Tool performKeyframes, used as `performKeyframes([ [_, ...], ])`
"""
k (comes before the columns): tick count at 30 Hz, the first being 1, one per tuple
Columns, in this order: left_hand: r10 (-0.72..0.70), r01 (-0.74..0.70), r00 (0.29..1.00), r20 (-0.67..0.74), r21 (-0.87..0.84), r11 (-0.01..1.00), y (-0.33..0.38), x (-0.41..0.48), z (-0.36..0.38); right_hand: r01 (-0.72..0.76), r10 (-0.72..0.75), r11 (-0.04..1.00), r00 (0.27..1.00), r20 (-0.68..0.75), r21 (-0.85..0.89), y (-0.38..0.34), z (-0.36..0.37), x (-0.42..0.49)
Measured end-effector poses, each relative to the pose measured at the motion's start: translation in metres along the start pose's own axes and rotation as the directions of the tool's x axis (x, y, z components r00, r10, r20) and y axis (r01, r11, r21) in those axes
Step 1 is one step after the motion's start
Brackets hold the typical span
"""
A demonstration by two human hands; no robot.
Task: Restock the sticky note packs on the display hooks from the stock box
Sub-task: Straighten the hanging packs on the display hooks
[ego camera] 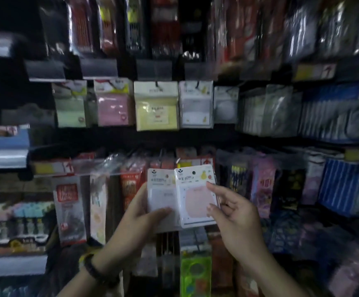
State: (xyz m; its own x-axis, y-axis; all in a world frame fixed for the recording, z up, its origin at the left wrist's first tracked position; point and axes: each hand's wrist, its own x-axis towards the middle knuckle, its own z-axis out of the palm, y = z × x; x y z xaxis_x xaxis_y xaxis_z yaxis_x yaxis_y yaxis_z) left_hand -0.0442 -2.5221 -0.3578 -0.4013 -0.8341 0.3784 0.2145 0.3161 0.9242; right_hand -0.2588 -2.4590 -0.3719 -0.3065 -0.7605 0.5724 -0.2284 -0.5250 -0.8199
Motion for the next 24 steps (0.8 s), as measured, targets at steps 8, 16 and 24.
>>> performKeyframes([
  [8,0.203,-0.185,0.973,-0.112,0.149,0.971,0.075,0.048,-0.011,0.139,-0.13,0.989,0.982,-0.137,0.052,-0.038,0.001,0.089],
  [16,0.242,-0.222,0.963,-0.121,0.156,0.963,0.118,0.085,-0.026,0.282,-0.28,0.959,0.946,-0.164,-0.016,-0.07,0.013,0.156],
  [24,0.272,-0.262,0.957,-0.1,0.105,0.959,0.128,0.109,-0.017,0.349,-0.347,0.937,0.921,-0.177,-0.025,-0.078,0.029,0.198],
])
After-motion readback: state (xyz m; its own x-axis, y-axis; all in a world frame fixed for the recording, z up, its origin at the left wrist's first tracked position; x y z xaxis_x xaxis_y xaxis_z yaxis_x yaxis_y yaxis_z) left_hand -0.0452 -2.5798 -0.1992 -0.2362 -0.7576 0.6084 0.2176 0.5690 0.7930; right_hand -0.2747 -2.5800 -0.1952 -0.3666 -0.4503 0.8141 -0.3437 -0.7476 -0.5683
